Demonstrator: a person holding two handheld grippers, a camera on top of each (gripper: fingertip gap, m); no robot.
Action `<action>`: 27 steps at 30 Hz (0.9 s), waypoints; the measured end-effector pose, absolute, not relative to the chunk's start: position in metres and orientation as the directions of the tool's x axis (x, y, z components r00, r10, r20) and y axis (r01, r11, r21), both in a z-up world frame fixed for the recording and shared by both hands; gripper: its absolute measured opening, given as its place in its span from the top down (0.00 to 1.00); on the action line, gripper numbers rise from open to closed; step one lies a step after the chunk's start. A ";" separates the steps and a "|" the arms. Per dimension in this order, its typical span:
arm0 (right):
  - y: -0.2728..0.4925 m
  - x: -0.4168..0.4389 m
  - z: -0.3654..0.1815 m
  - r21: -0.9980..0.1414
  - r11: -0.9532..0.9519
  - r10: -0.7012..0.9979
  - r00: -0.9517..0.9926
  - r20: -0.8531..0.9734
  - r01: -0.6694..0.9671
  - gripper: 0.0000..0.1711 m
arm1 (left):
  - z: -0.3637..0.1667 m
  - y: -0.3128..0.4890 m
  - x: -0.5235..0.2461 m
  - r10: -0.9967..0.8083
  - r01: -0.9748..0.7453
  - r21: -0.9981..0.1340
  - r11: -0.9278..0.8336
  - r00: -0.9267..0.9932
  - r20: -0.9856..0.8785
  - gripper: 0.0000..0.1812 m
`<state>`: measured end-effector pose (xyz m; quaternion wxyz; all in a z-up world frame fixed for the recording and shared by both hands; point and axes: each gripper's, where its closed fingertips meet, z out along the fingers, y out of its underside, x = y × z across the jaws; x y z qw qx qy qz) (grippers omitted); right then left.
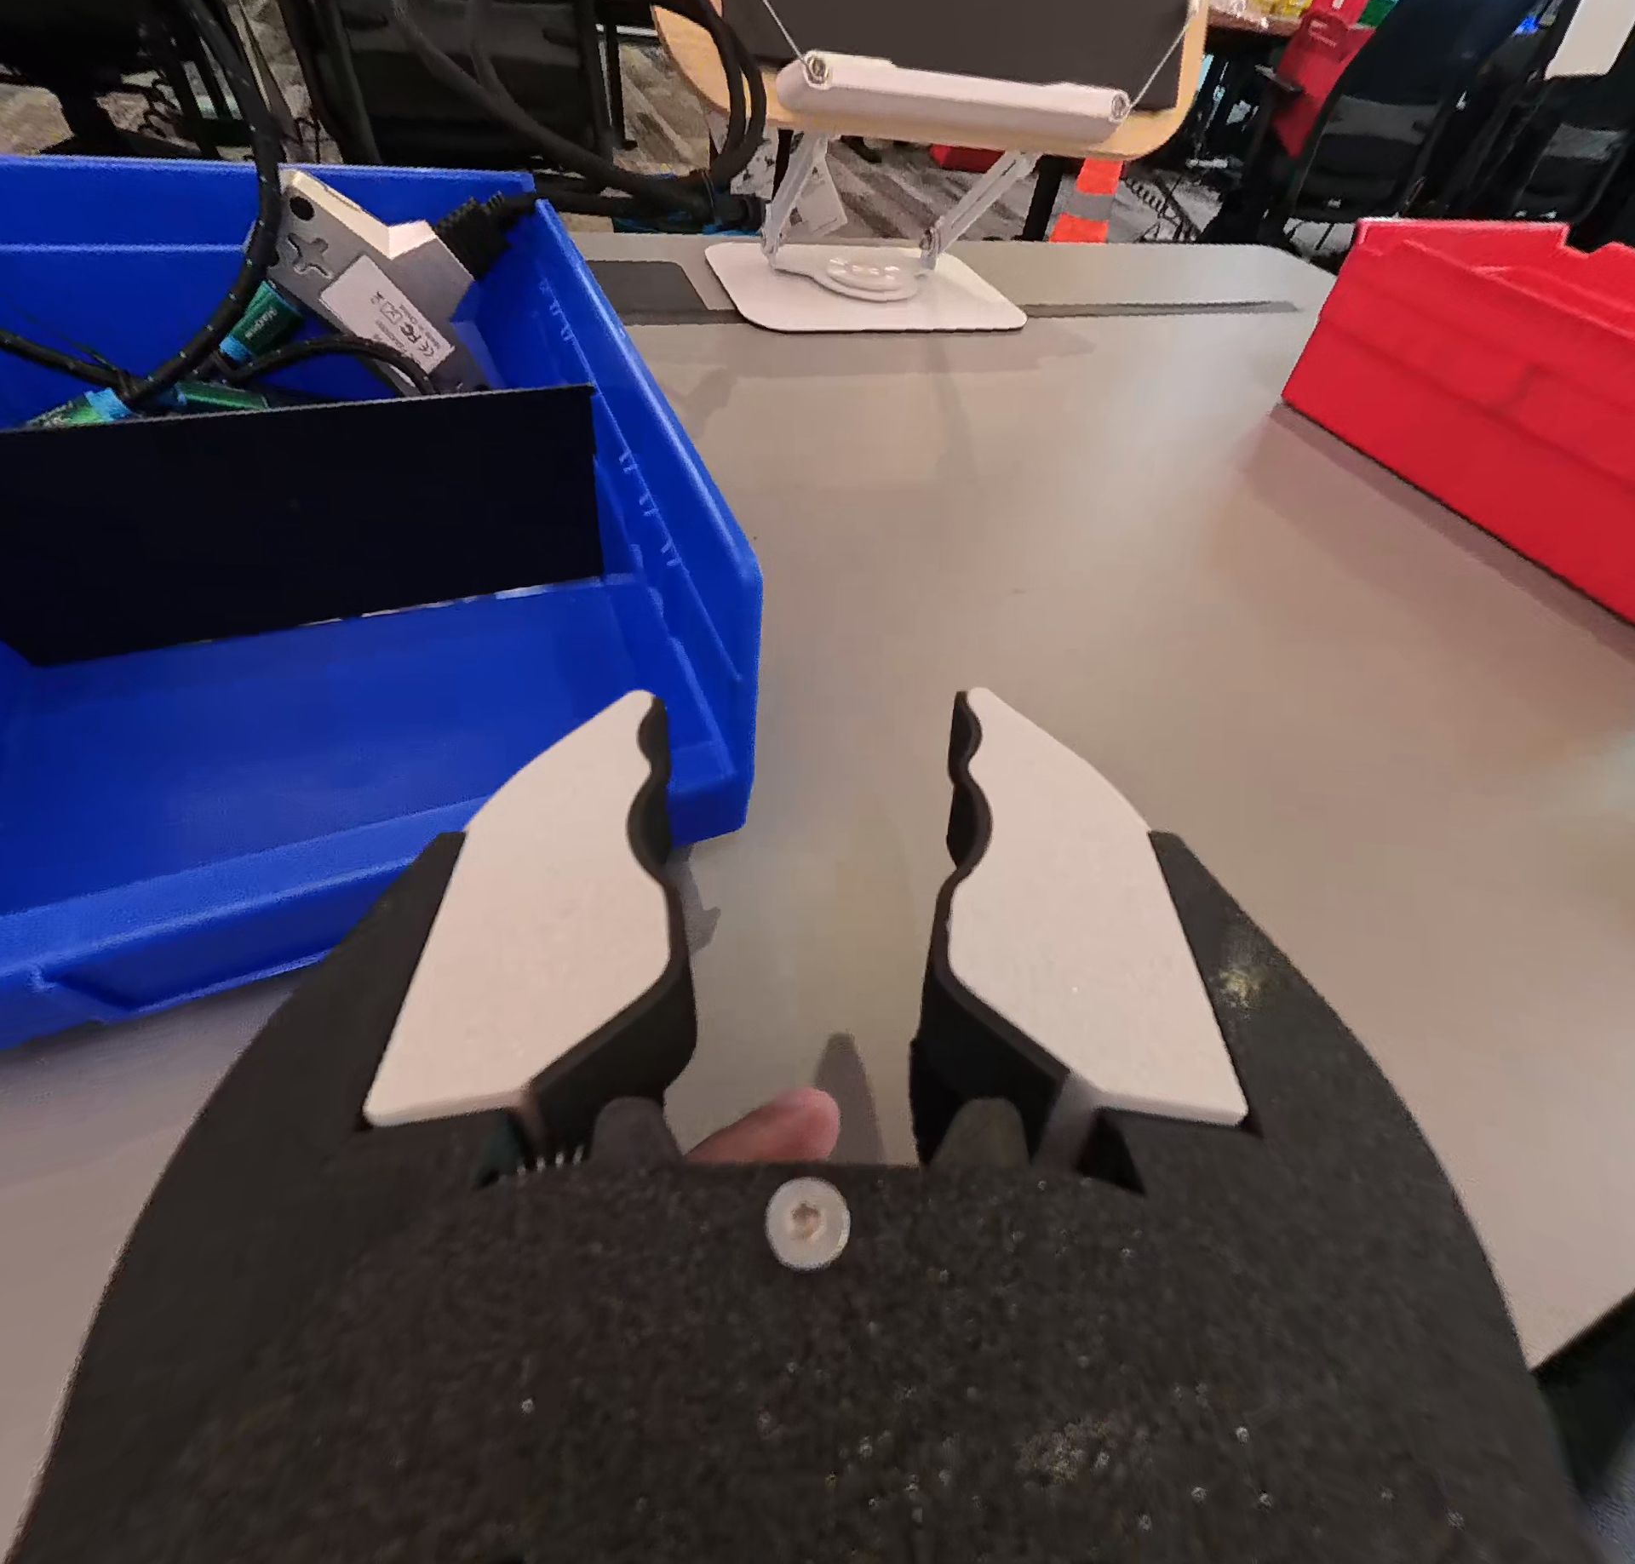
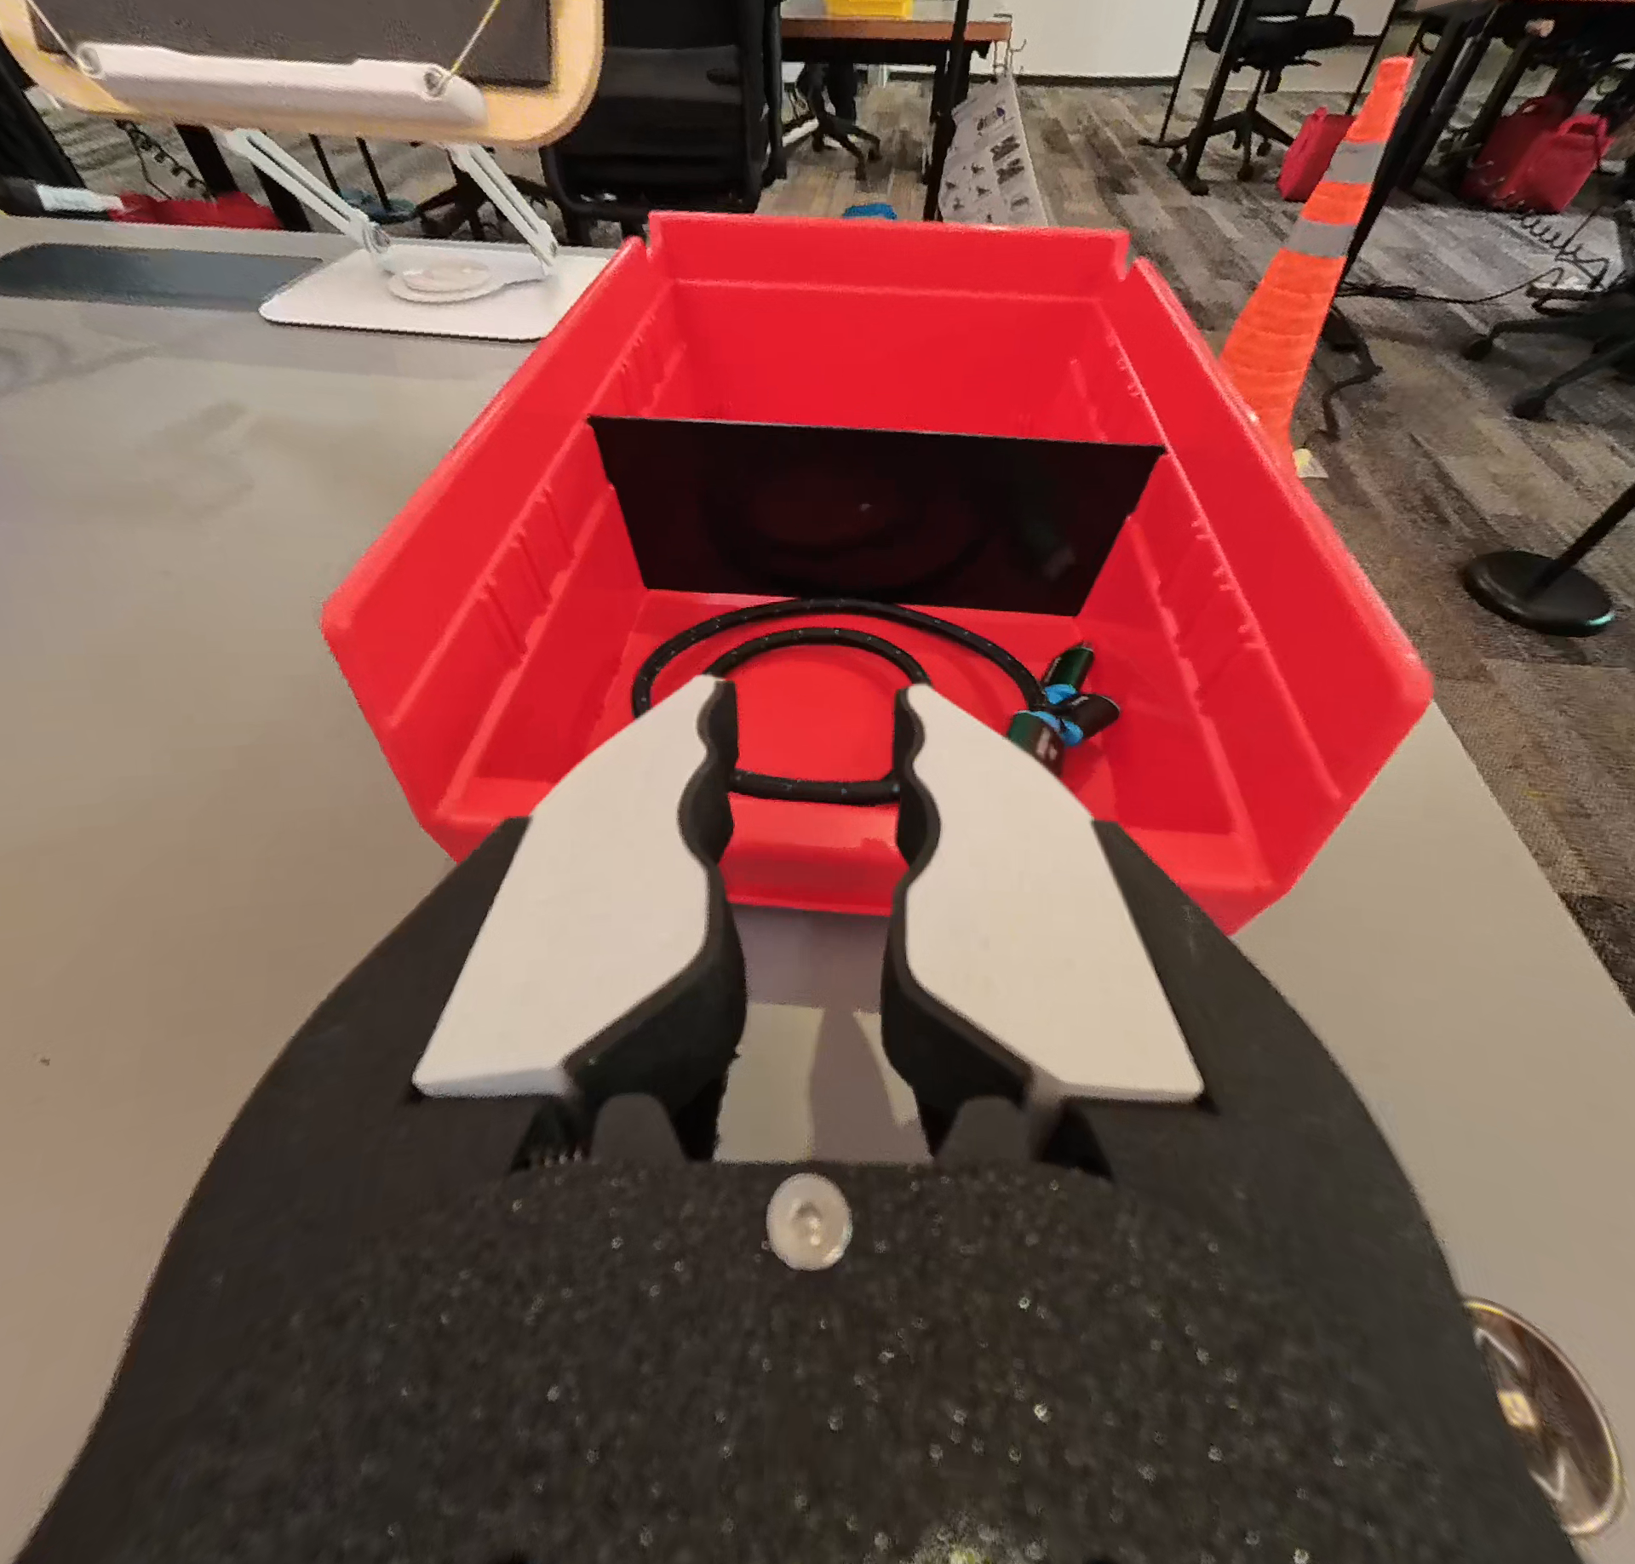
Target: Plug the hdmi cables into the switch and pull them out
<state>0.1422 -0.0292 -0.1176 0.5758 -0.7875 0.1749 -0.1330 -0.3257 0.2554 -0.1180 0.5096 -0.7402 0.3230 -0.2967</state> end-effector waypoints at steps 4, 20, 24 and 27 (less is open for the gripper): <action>-0.021 0.140 -0.119 -0.951 -0.292 -0.413 0.910 0.030 -0.101 0.81 | -0.115 0.250 -0.327 -0.785 -0.116 -0.943 -0.312 0.591 0.187 0.67; -0.006 0.136 -0.120 -0.942 -0.333 -0.393 0.913 0.106 -0.034 0.83 | -0.077 0.393 -0.335 -0.758 -0.387 -0.796 -0.465 0.638 0.133 0.68; -0.006 0.136 -0.124 -0.938 -0.343 -0.387 0.916 0.102 -0.041 0.83 | -0.098 0.435 -0.323 -0.761 -0.547 -0.669 -0.504 0.647 0.045 0.70; -0.005 0.132 -0.124 -0.938 -0.342 -0.379 0.921 0.089 -0.050 0.83 | -0.124 0.451 -0.308 -0.716 -0.584 -0.506 -0.635 0.691 0.100 0.70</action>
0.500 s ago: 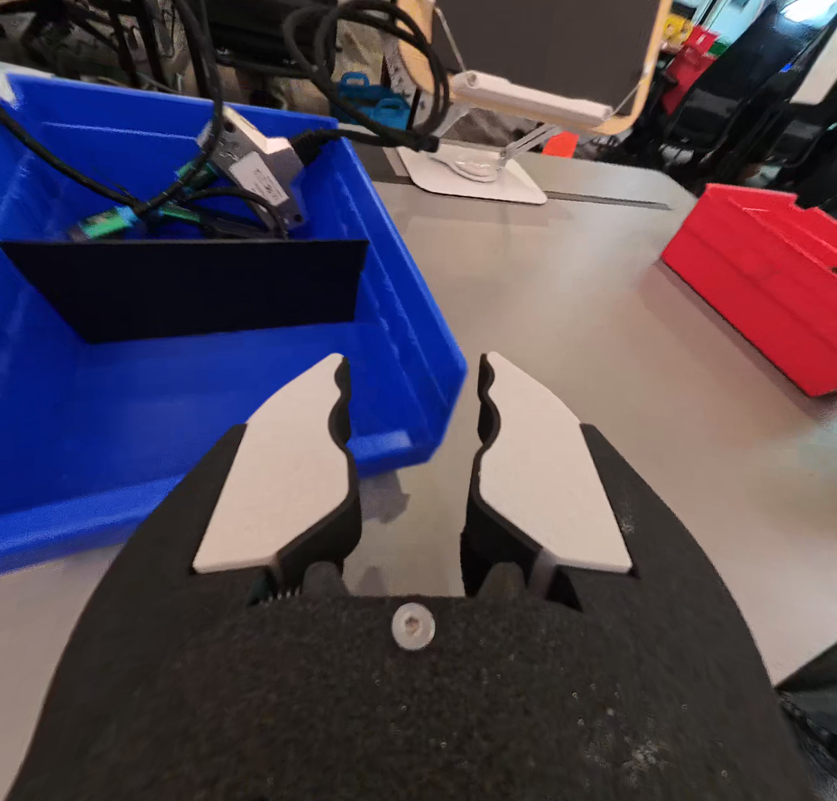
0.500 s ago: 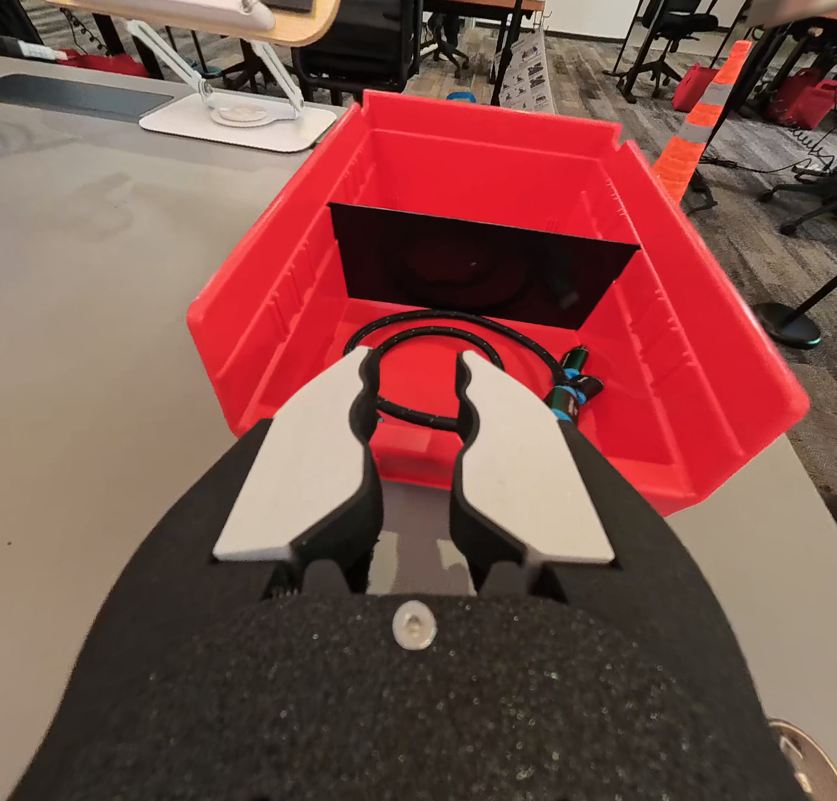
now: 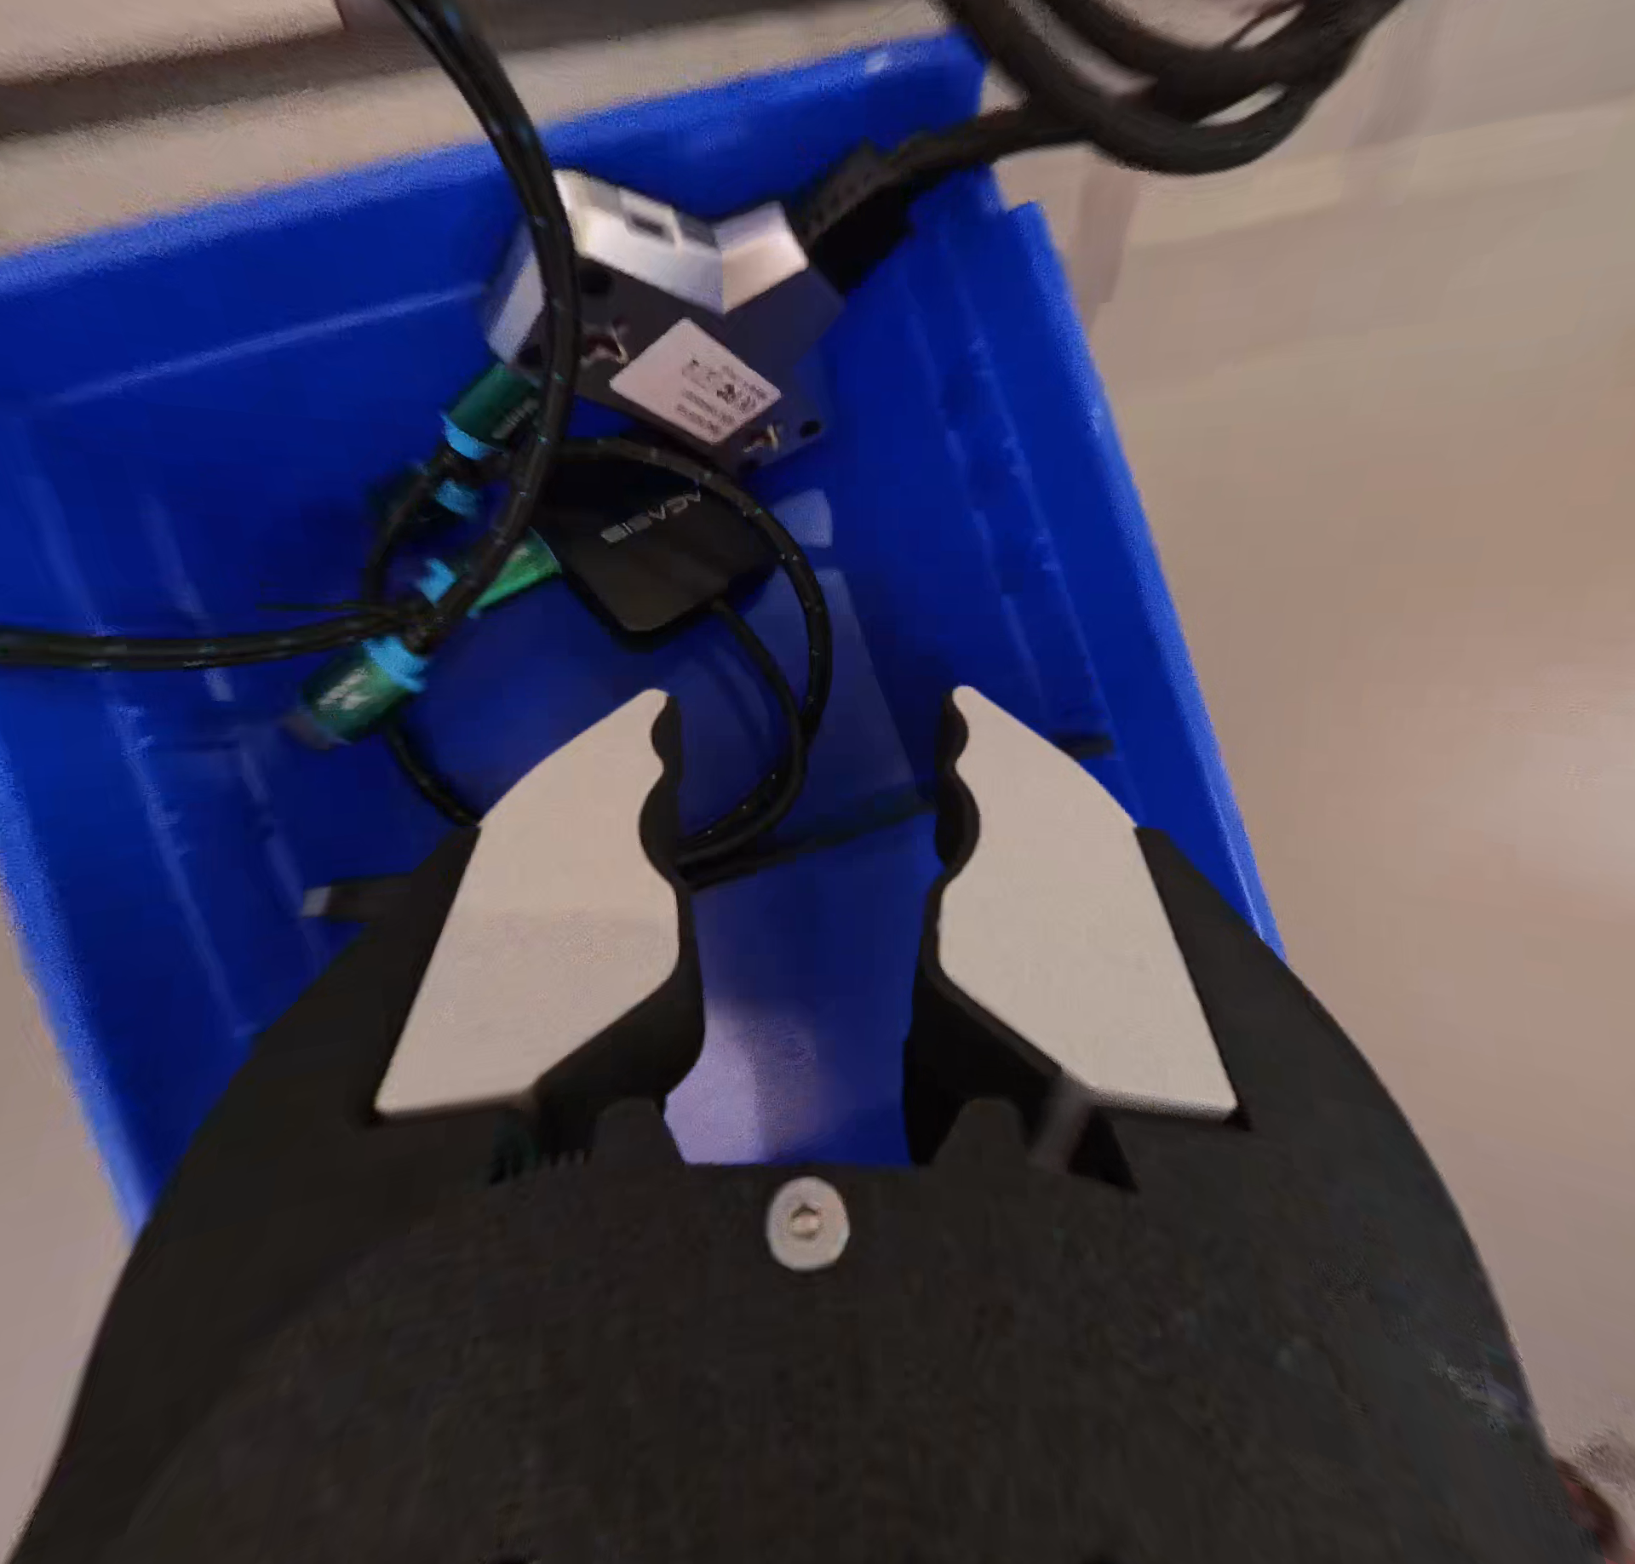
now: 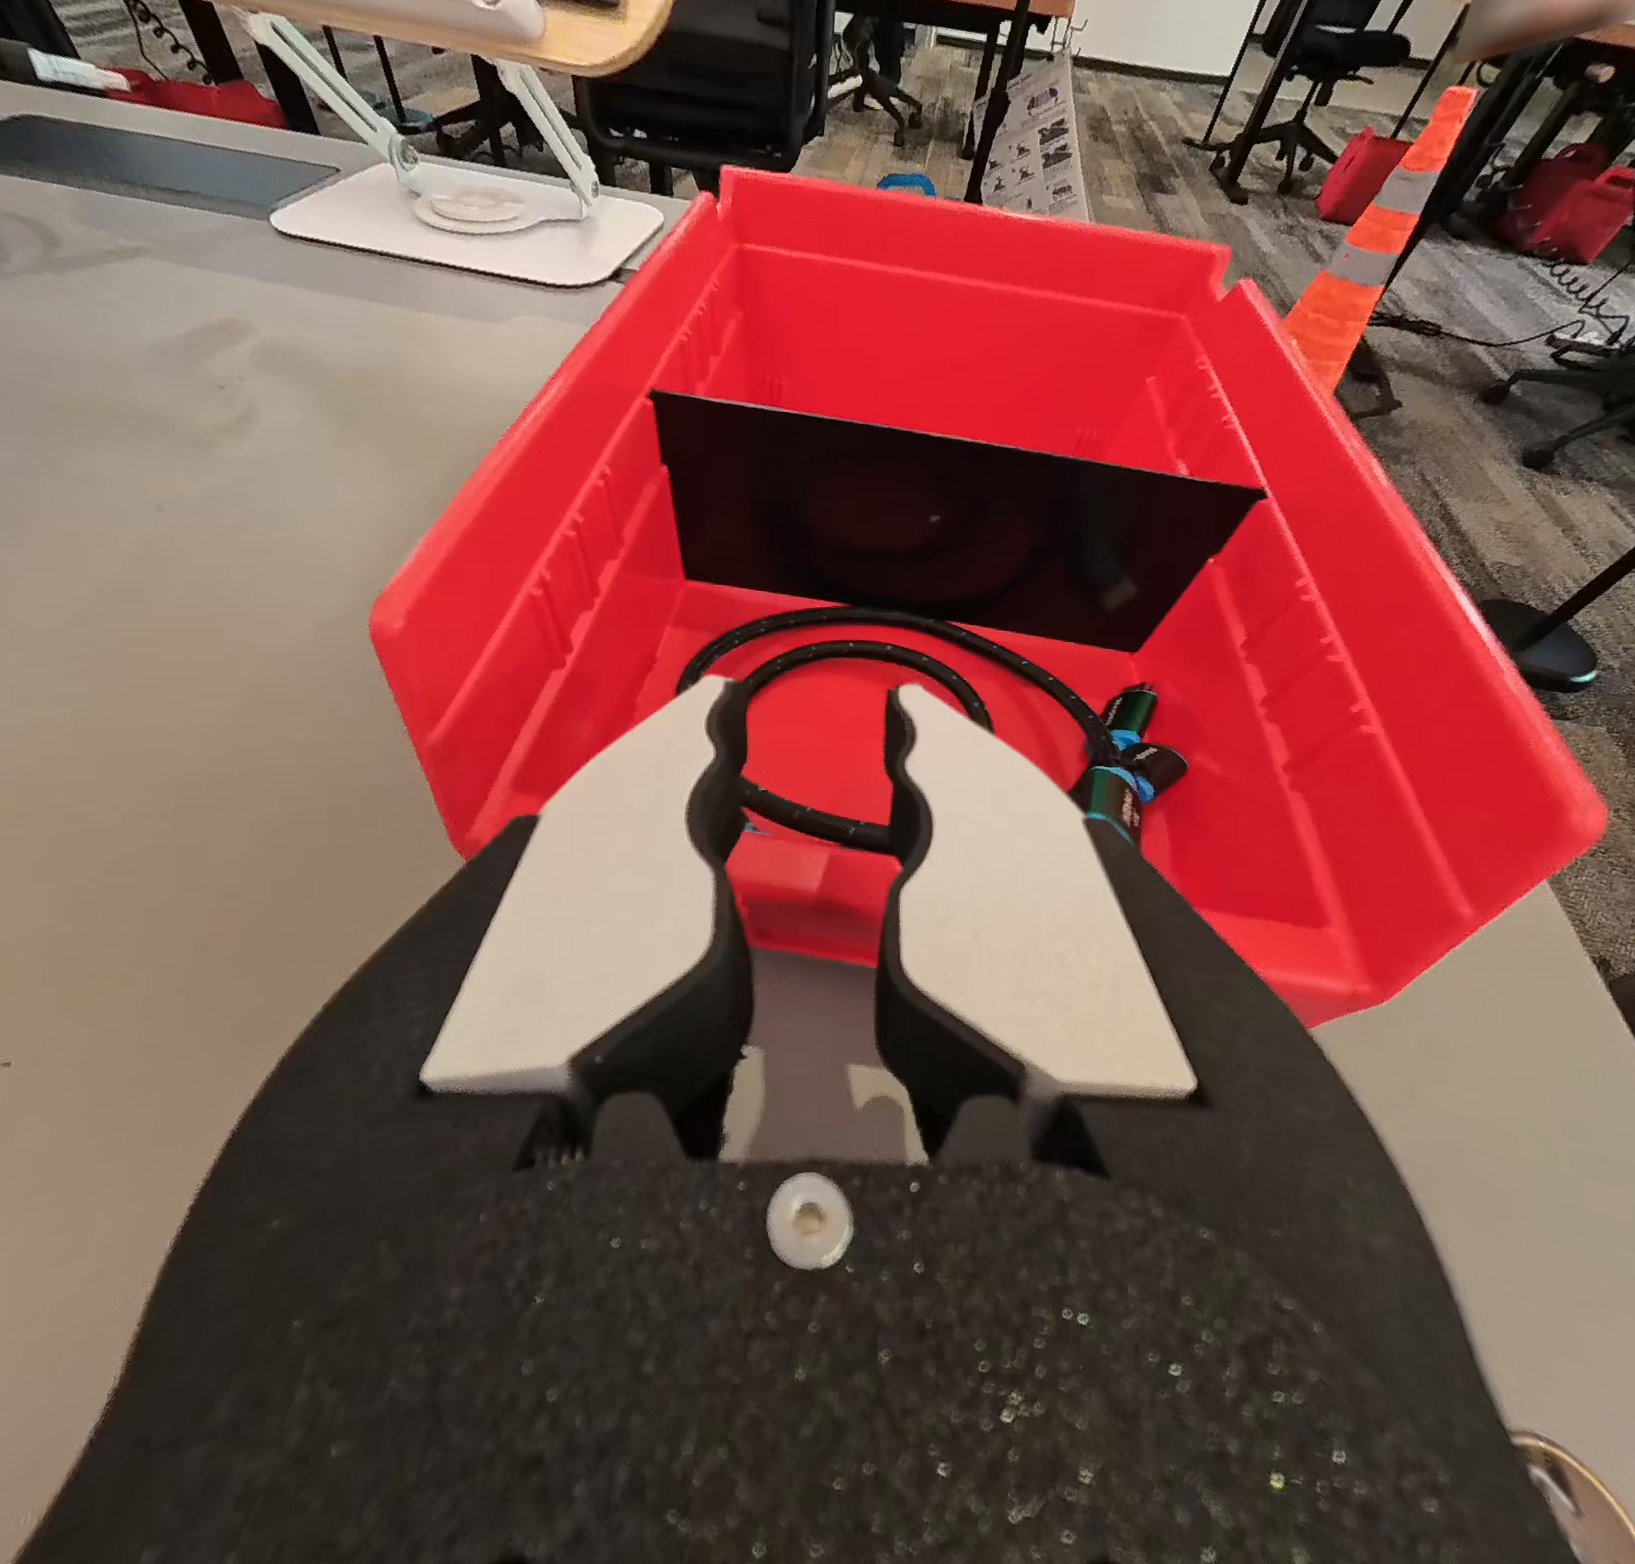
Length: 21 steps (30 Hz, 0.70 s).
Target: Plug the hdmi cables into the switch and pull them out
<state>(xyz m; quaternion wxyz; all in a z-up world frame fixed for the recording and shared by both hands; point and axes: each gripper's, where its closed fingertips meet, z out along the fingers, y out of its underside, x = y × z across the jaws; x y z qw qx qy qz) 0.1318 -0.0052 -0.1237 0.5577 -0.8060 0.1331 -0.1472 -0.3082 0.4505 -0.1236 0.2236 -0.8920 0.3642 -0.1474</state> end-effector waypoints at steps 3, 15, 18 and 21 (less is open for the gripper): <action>0.001 0.128 -0.125 -0.937 -0.346 -0.361 0.929 0.087 -0.047 0.83 | -0.156 0.464 -0.306 -0.662 -0.619 -0.280 -0.734 0.745 0.085 0.61; 0.016 0.115 -0.136 -0.914 -0.407 -0.287 0.950 0.122 -0.005 0.83 | -0.176 0.467 -0.311 -0.619 -0.620 -0.028 -0.784 0.779 0.101 0.71; 0.017 0.116 -0.136 -0.910 -0.415 -0.289 0.945 0.151 0.019 0.84 | -0.157 0.454 -0.291 -0.610 -0.611 -0.102 -0.785 0.736 0.292 0.97; 0.017 0.116 -0.135 -0.909 -0.415 -0.293 0.944 0.152 0.018 0.84 | -0.144 0.455 -0.300 -0.638 -0.618 -0.166 -0.768 0.724 0.262 0.96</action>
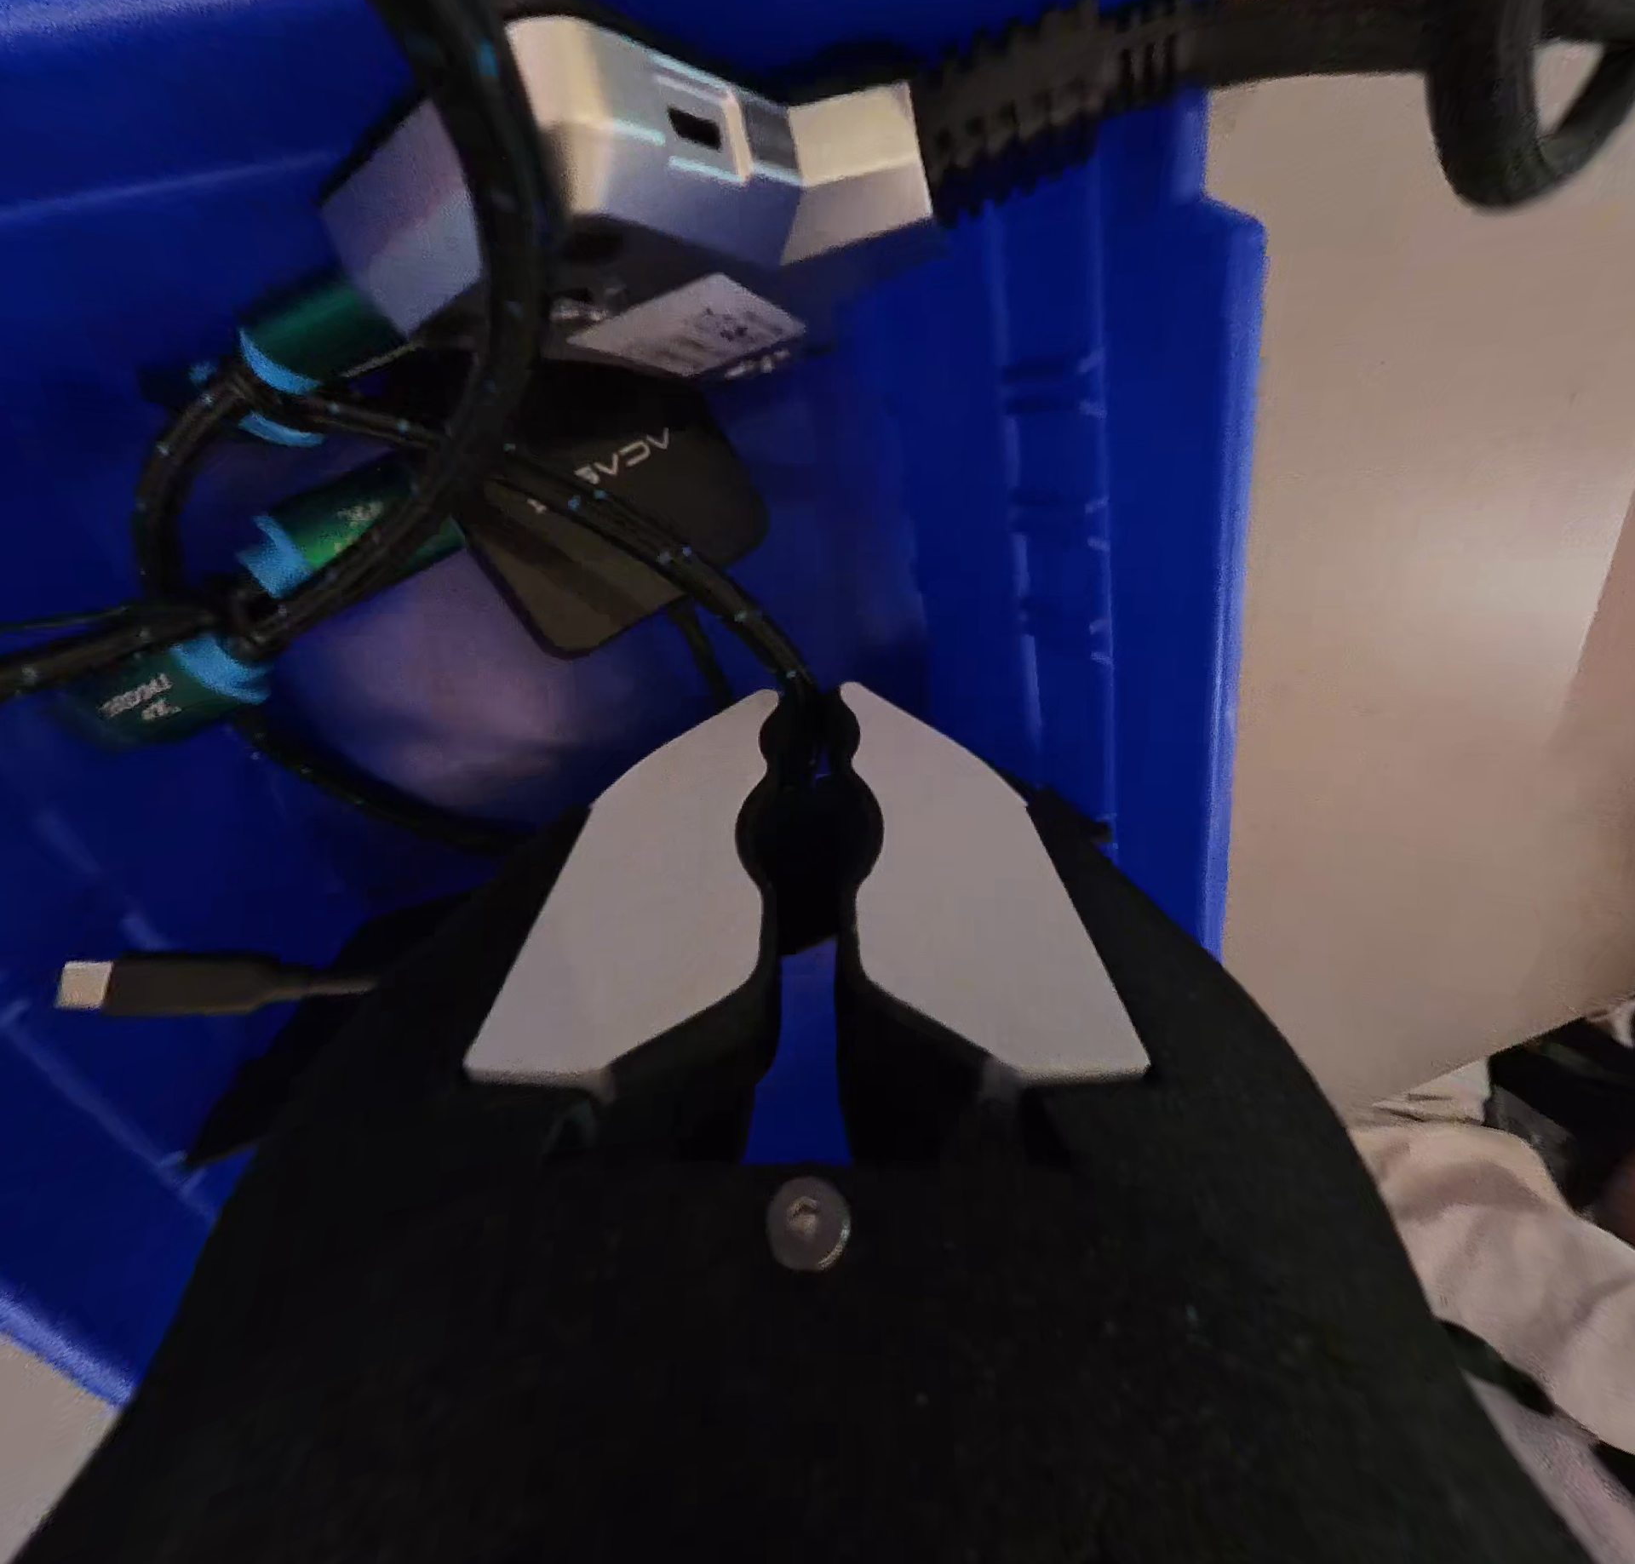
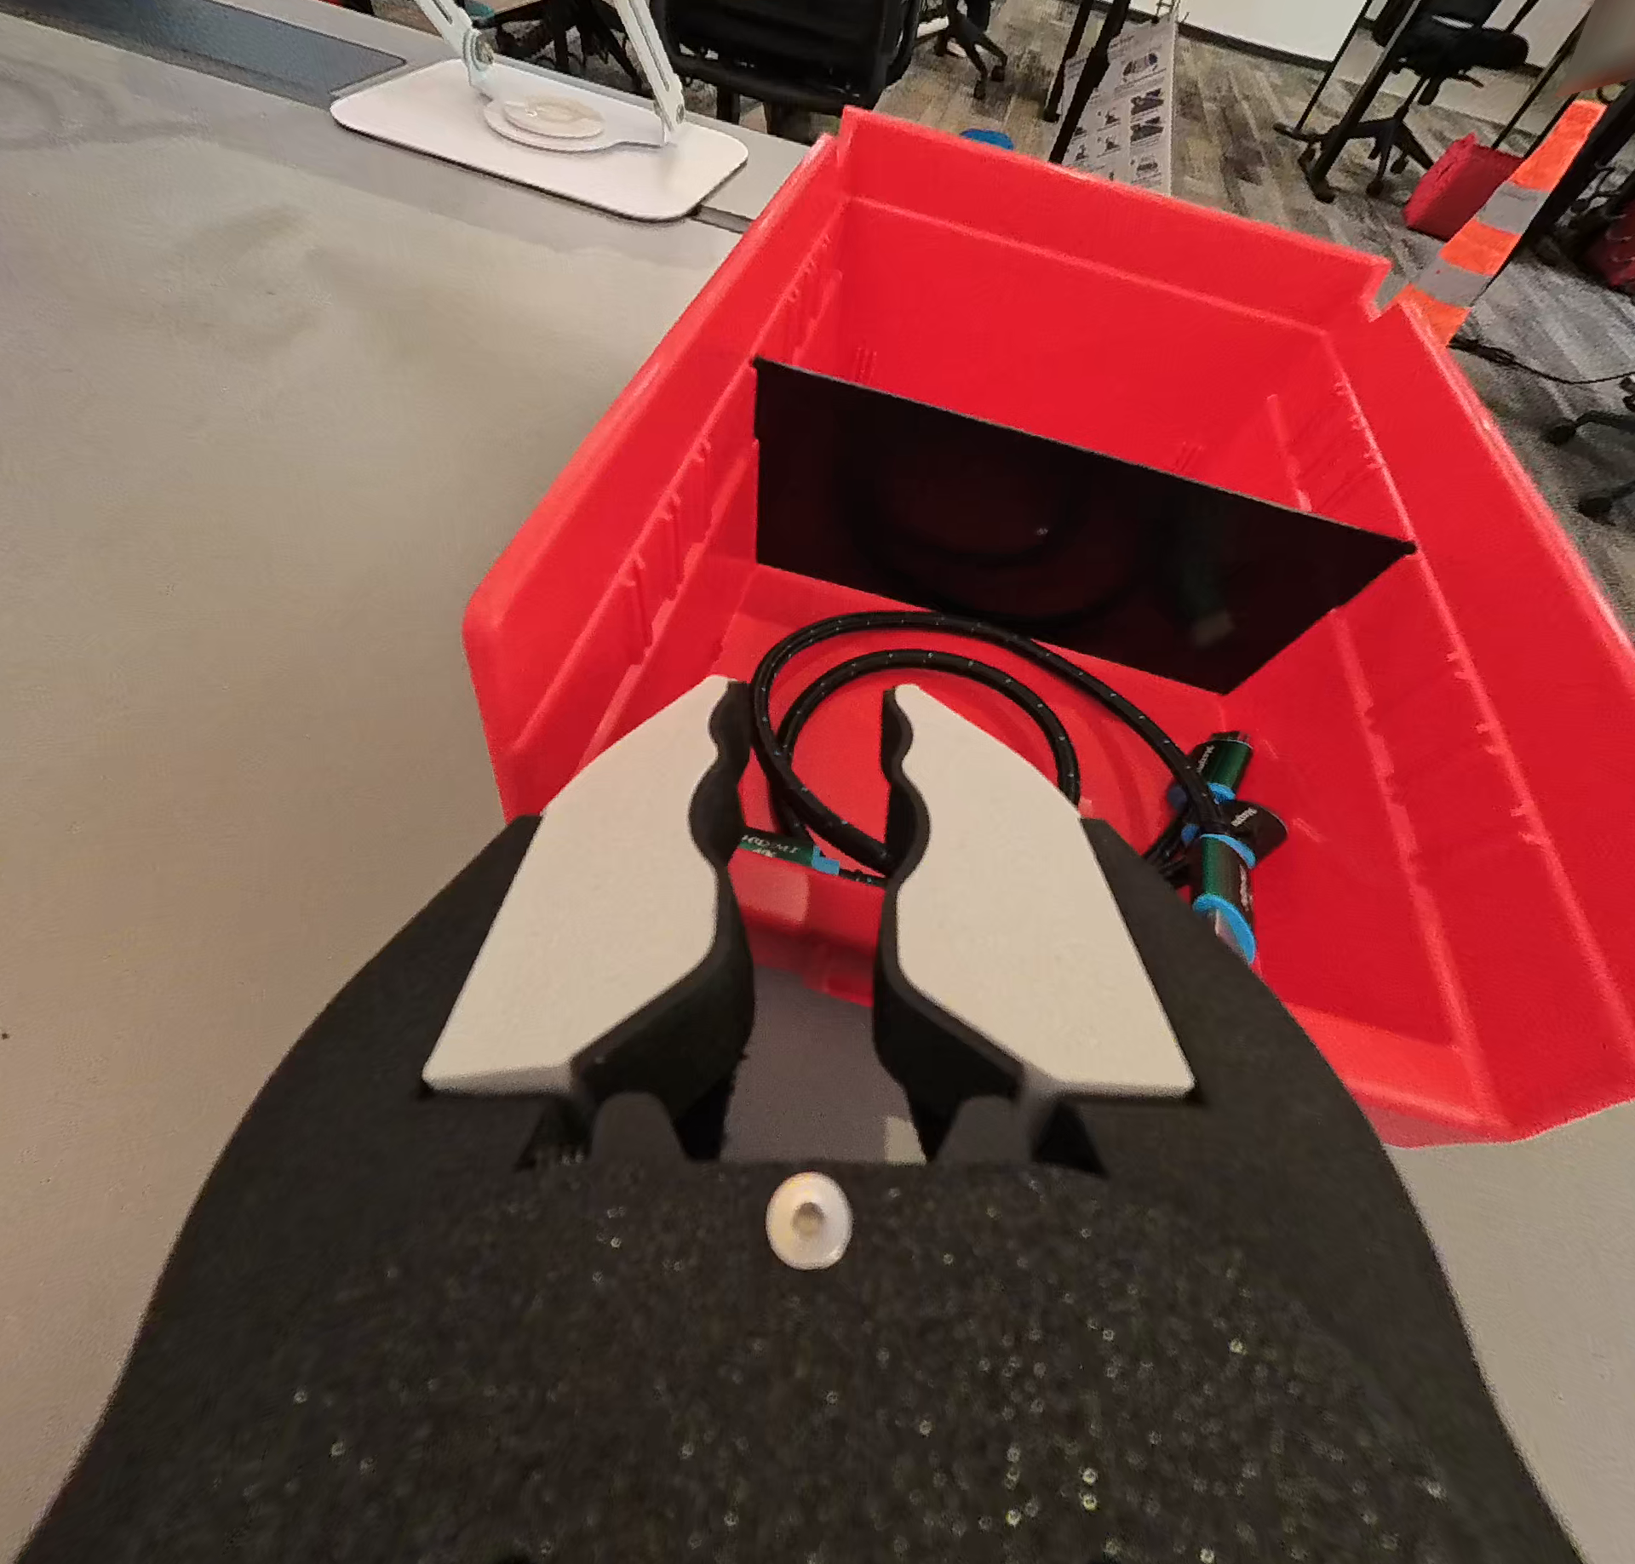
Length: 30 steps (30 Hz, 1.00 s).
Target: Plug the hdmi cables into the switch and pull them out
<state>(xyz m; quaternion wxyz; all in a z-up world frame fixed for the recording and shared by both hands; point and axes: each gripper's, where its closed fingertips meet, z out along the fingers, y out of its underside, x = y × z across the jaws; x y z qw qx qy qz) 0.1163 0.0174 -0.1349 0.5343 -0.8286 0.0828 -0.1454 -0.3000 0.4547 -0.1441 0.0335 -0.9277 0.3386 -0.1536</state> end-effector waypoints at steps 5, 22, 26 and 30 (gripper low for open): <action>0.016 0.118 -0.131 -0.917 -0.399 -0.305 0.942 0.139 0.006 0.84 | -0.134 0.455 -0.308 -0.667 -0.618 -0.252 -0.745 0.695 0.267 0.96; 0.017 0.122 -0.130 -0.916 -0.400 -0.324 0.932 0.164 0.022 0.85 | -0.040 0.478 -0.333 -0.724 -0.418 -0.644 -0.641 0.608 0.327 0.97; 0.017 0.122 -0.129 -0.916 -0.399 -0.322 0.932 0.167 0.026 0.85 | -0.019 0.476 -0.349 -0.728 -0.423 -0.668 -0.612 0.631 0.267 0.97; 0.017 0.120 -0.129 -0.915 -0.403 -0.317 0.933 0.169 0.029 0.85 | -0.030 0.466 -0.365 -0.760 -0.543 -0.617 -0.570 0.634 0.143 0.96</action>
